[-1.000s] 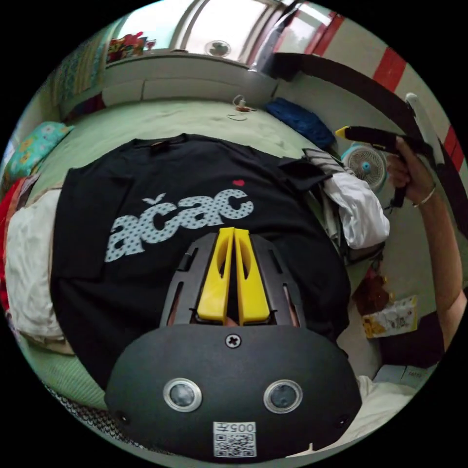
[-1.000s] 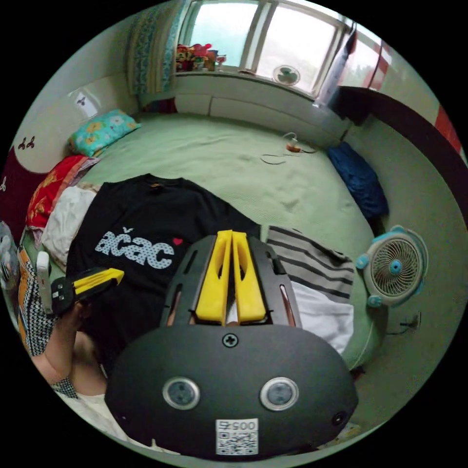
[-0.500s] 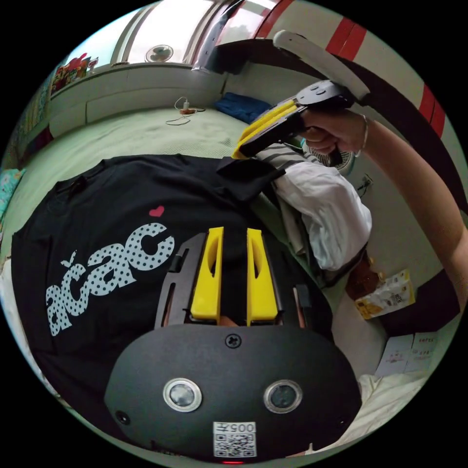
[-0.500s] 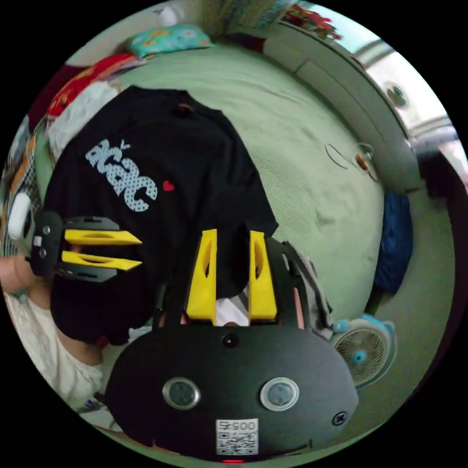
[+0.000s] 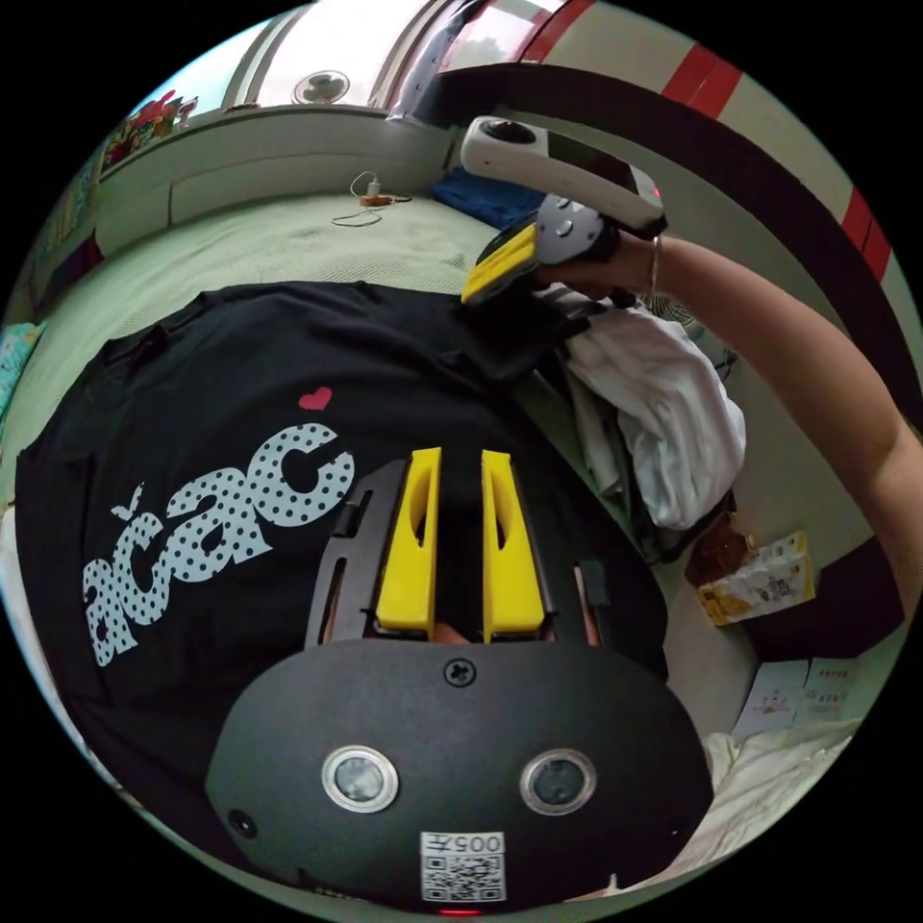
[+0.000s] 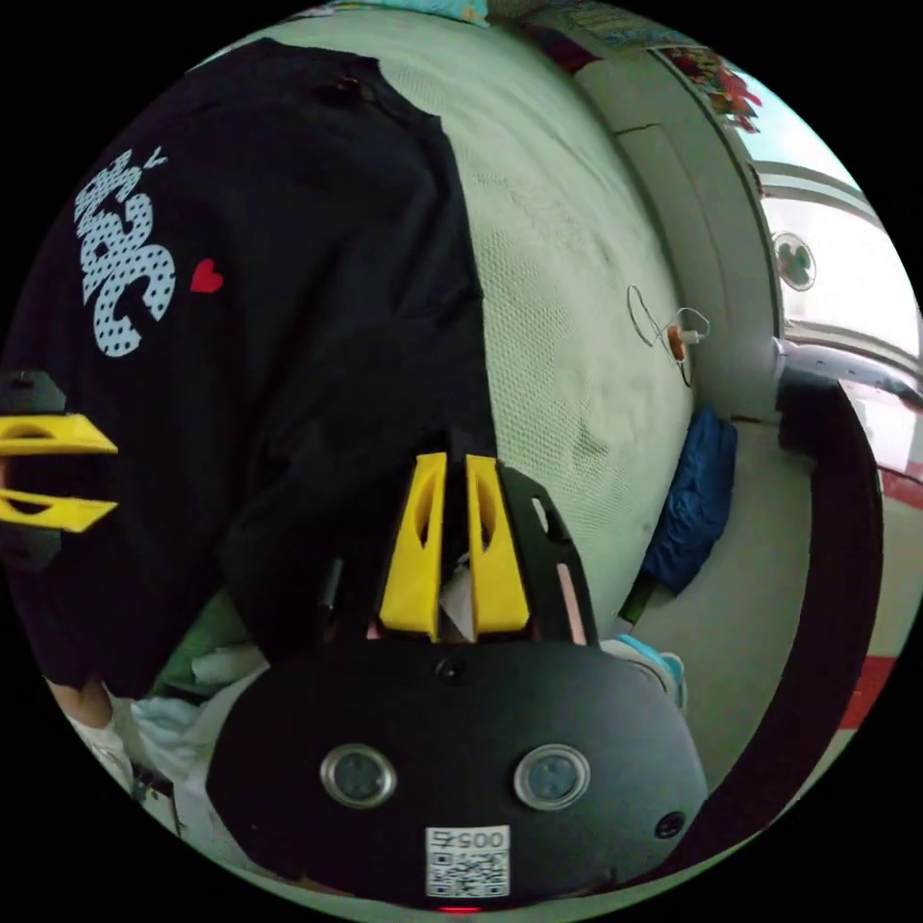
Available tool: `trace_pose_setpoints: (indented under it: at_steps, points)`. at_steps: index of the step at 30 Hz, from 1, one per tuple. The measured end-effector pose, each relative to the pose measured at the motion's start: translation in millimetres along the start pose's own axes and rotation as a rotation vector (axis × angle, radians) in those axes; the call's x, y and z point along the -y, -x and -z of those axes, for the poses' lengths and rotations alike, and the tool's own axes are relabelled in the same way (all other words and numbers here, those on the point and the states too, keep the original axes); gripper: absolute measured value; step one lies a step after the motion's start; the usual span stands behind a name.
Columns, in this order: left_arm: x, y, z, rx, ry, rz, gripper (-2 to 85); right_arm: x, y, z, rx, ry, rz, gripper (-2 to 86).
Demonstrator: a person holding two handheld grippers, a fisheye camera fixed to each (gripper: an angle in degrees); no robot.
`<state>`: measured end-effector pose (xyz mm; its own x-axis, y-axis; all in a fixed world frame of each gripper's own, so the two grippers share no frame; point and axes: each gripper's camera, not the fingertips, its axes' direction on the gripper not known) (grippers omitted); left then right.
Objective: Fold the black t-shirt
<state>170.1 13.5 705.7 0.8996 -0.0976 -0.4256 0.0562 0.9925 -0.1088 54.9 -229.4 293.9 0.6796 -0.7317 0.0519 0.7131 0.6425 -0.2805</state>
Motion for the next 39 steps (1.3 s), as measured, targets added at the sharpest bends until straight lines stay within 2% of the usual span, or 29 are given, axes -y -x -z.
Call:
trace_pose_setpoints:
  at_steps: [9,13,18,22,25,28,32,34,36,39]
  points:
    - [7.7,-5.0,-20.4,-0.002,0.019,-0.001,7.7,-36.0,-70.1,19.6,0.276,-0.203,-0.312,-1.7]
    - [10.1,1.7,-20.5,0.011,0.008,0.023,7.7,-37.6,-78.7,42.2,0.348,-0.314,-0.331,-1.7]
    - [10.3,21.6,-15.2,0.048,-0.006,0.082,7.5,-14.9,-60.3,63.4,0.446,-0.432,-0.247,-1.5]
    - [8.8,44.8,-7.2,0.046,-0.029,0.159,7.6,11.1,-36.5,37.2,0.549,-0.404,-0.227,-0.5]
    - [8.5,56.5,-5.9,0.041,-0.021,0.181,8.0,23.3,-32.1,7.7,0.613,-0.326,-0.262,4.4]
    - [9.5,63.7,-7.3,0.004,-0.016,0.192,9.3,5.5,-55.6,4.2,0.607,-0.378,-0.295,7.1]
    - [11.5,67.6,-17.9,-0.066,0.017,0.194,10.8,-36.7,-115.6,-11.2,0.540,-0.409,-0.471,8.0]
    - [11.5,66.4,-21.4,-0.142,0.020,0.198,11.0,-53.6,-142.6,-31.2,0.600,-0.406,-0.590,8.2]
    - [10.7,64.4,-22.8,-0.184,0.024,0.200,11.0,-64.7,-165.7,-66.1,0.739,-0.371,-0.686,8.8]
    - [10.2,61.0,-21.7,-0.150,0.031,0.170,10.8,-59.8,-169.6,-101.2,0.701,-0.280,-0.739,9.0]
